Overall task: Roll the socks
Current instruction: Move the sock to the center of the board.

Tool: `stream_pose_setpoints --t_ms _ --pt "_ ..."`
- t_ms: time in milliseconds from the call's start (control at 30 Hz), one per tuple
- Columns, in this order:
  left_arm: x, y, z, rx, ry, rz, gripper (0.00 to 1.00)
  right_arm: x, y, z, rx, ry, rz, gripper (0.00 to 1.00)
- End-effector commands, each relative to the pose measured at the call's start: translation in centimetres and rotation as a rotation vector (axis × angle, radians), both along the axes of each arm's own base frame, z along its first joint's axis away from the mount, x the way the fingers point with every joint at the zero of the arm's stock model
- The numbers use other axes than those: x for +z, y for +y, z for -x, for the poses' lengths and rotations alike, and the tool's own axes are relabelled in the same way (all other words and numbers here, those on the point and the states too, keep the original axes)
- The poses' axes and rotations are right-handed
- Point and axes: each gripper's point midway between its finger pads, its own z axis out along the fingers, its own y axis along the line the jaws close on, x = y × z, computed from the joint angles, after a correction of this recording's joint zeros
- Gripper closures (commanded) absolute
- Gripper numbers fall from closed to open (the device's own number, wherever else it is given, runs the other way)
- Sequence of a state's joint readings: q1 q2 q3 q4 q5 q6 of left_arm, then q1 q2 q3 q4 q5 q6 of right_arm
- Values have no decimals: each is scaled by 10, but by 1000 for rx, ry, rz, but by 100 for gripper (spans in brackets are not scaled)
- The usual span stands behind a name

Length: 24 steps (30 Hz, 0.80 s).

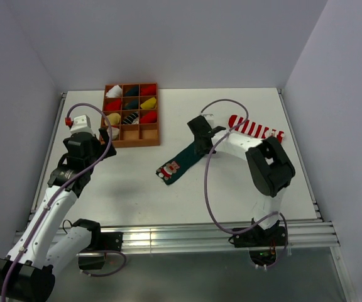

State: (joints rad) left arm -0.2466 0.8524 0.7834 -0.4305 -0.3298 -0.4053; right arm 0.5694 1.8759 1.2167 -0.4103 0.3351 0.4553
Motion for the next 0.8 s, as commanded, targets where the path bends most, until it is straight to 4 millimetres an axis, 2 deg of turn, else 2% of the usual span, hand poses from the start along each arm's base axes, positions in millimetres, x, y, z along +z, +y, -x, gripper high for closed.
stream_pose_setpoints --t_ms 0,33,67,100,133,200,267,300,333,367,467,767 --pt "13 -5 -6 -18 -39 8 2 53 4 1 26 -129 -70 52" --pt "13 -5 -6 -18 -36 10 2 62 8 0 47 -159 -94 52" --pt "13 -5 -6 -18 -37 10 2 61 10 7 77 -160 -98 51" --pt "12 -5 -5 -20 -34 9 2 74 15 11 126 -189 -114 51" --pt "13 -5 -6 -19 -36 13 2 79 27 15 175 -212 -129 50" --pt "13 -5 -6 -19 -37 14 2 83 39 28 267 -227 -117 50" --pt "12 -5 -7 -20 -33 18 2 82 64 47 373 -235 -101 49" --pt "12 -5 -7 -21 -33 17 2 83 72 50 414 -255 -74 48" --pt "12 -4 -7 -16 -34 17 2 81 81 57 450 -260 -65 47" --pt "12 -3 -7 -14 -32 18 2 77 98 73 518 -255 -64 47" --pt "11 -1 -6 -5 -30 16 2 68 121 91 608 -245 -70 46" --pt "11 -1 -6 -6 -31 18 2 41 162 130 812 -229 28 46"
